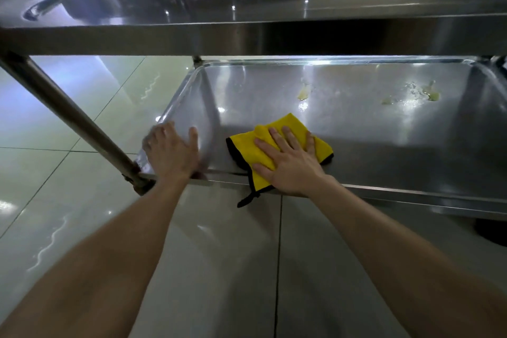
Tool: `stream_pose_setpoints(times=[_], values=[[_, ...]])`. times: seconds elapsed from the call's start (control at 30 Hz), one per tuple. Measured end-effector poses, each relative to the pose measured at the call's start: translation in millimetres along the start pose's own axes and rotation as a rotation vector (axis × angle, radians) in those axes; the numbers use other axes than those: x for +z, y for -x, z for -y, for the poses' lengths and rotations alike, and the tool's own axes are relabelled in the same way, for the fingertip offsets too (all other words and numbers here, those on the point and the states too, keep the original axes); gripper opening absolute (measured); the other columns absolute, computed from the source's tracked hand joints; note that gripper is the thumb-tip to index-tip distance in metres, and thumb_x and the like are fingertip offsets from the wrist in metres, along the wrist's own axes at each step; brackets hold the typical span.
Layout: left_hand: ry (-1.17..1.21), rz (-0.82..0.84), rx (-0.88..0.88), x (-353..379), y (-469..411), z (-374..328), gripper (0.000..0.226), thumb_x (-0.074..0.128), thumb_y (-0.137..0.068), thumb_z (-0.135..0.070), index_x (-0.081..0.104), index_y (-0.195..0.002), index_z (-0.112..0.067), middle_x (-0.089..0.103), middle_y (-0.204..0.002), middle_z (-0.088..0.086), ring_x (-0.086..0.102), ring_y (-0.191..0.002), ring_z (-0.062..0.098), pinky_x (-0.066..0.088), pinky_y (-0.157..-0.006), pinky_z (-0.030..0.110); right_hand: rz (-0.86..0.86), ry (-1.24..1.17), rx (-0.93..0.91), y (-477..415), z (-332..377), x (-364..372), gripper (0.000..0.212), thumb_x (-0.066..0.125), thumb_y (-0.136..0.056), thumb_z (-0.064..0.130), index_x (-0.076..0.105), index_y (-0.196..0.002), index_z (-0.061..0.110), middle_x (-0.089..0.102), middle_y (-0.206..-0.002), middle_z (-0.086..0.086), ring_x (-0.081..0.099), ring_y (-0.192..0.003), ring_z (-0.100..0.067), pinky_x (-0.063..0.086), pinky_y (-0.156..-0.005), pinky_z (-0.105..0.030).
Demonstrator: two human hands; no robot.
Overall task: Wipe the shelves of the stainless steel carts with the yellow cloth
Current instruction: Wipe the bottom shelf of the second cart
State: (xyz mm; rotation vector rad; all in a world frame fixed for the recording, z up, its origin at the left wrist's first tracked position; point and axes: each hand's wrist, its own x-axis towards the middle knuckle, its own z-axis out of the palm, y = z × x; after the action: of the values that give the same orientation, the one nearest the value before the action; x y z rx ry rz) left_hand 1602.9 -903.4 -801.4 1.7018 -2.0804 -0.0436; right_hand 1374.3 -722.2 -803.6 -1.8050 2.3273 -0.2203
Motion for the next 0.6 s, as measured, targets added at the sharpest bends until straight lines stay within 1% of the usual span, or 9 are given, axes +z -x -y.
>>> stream_pose_setpoints(times=[0.07,0.13,0.2,0.27,0.4,0.5,0.6], values=[[-0.055,0.089,-0.118,5,-12,12,0.082,0.028,-0.102,-0.071,0.04,-0.158,-0.013,0.043,-0.158,0.029,0.035,-0.152,0.045,0.019,-0.128,0.062,0.0,0.01,0.014,-9,1,1,0.083,0.012,-0.09,0.09,0.003,-0.166,0.057,-0.012,-0.18,0.009,-0.016,-0.165,-0.027,-0.015,-0.121,-0.075],[-0.082,0.115,-0.149,9,-16,12,0.085,0.022,-0.099,-0.074,0.038,-0.16,-0.016,0.042,-0.158,0.031,0.036,-0.15,0.048,0.021,-0.126,0.064,0.0,0.019,0.031,-28,8,0,0.087,0.007,-0.085,0.092,0.003,-0.165,0.058,-0.011,-0.18,0.006,-0.015,-0.165,-0.03,-0.013,-0.119,-0.078],[-0.089,0.098,-0.141,10,-15,10,0.08,0.023,-0.099,-0.07,0.039,-0.159,-0.019,0.046,-0.154,0.029,0.04,-0.145,0.048,0.025,-0.123,0.063,0.007,0.03,0.037,-56,22,0,0.089,0.007,-0.084,0.093,0.004,-0.165,0.058,-0.011,-0.18,0.002,-0.014,-0.165,-0.033,-0.013,-0.118,-0.08],[-0.069,0.085,-0.141,9,-10,10,0.076,0.023,-0.101,-0.065,0.039,-0.159,-0.02,0.047,-0.153,0.027,0.04,-0.144,0.046,0.025,-0.123,0.062,0.015,0.048,0.026,-88,39,1,0.086,0.01,-0.088,0.092,0.004,-0.166,0.056,-0.012,-0.18,0.0,-0.014,-0.165,-0.036,-0.014,-0.116,-0.082],[-0.053,0.041,-0.162,7,1,13,0.076,0.019,-0.1,-0.056,0.045,-0.156,-0.012,0.049,-0.153,0.026,0.041,-0.146,0.044,0.026,-0.124,0.06,0.019,0.073,-0.01,-150,80,7,0.081,0.014,-0.094,0.088,0.004,-0.167,0.053,-0.011,-0.18,-0.003,-0.014,-0.164,-0.038,-0.014,-0.115,-0.083],[-0.044,0.006,-0.167,6,3,14,0.077,0.015,-0.098,-0.055,0.045,-0.156,-0.013,0.049,-0.156,0.024,0.04,-0.148,0.042,0.025,-0.125,0.059,0.025,0.08,-0.021,-186,114,11,0.079,0.017,-0.097,0.085,0.006,-0.168,0.052,-0.01,-0.18,-0.006,-0.013,-0.164,-0.041,-0.014,-0.114,-0.084],[-0.039,-0.005,-0.172,7,4,14,0.079,0.013,-0.098,-0.056,0.042,-0.158,-0.013,0.046,-0.16,0.023,0.038,-0.151,0.04,0.023,-0.127,0.058,0.041,0.083,-0.013,-204,135,14,0.079,0.018,-0.098,0.083,0.005,-0.169,0.05,-0.01,-0.18,-0.008,-0.014,-0.164,-0.042,-0.016,-0.113,-0.084]])
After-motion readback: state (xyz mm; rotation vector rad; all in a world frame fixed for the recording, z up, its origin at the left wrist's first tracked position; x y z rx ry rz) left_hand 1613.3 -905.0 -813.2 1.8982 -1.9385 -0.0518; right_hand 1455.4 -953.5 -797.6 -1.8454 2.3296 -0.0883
